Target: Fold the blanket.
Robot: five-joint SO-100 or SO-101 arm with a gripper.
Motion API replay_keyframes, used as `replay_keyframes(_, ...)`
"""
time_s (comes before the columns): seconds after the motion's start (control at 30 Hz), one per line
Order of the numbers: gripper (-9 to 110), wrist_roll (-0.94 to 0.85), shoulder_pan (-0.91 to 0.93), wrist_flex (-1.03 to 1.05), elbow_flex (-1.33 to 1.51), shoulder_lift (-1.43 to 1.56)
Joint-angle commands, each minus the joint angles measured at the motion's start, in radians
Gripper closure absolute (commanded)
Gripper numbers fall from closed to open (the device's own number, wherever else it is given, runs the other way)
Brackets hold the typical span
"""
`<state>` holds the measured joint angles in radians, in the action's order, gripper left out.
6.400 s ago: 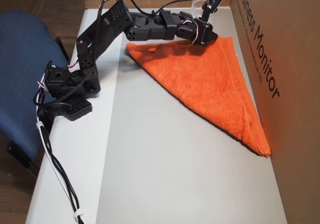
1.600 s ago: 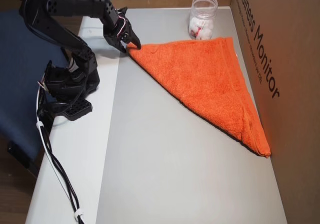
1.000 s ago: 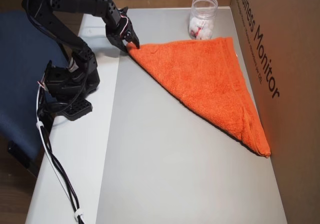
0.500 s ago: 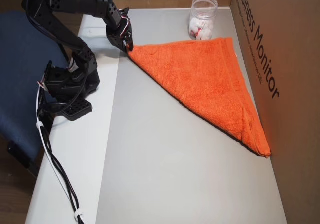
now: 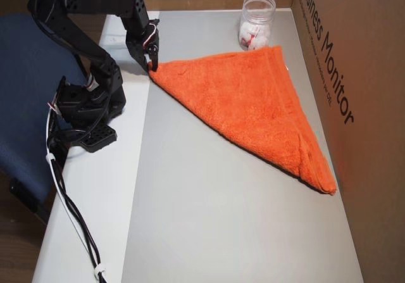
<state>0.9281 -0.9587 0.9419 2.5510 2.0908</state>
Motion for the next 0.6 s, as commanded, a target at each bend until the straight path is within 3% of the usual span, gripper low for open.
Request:
replay_keyframes(0.0,102,0.066,-0.032,0.005,-0.052,0.017)
replay_keyframes(0.37,102,0.364,-0.063,0.021,-0.198,0.017)
replay_keyframes(0.57,102,0.545,-0.058,0.213,-0.354,0.018)
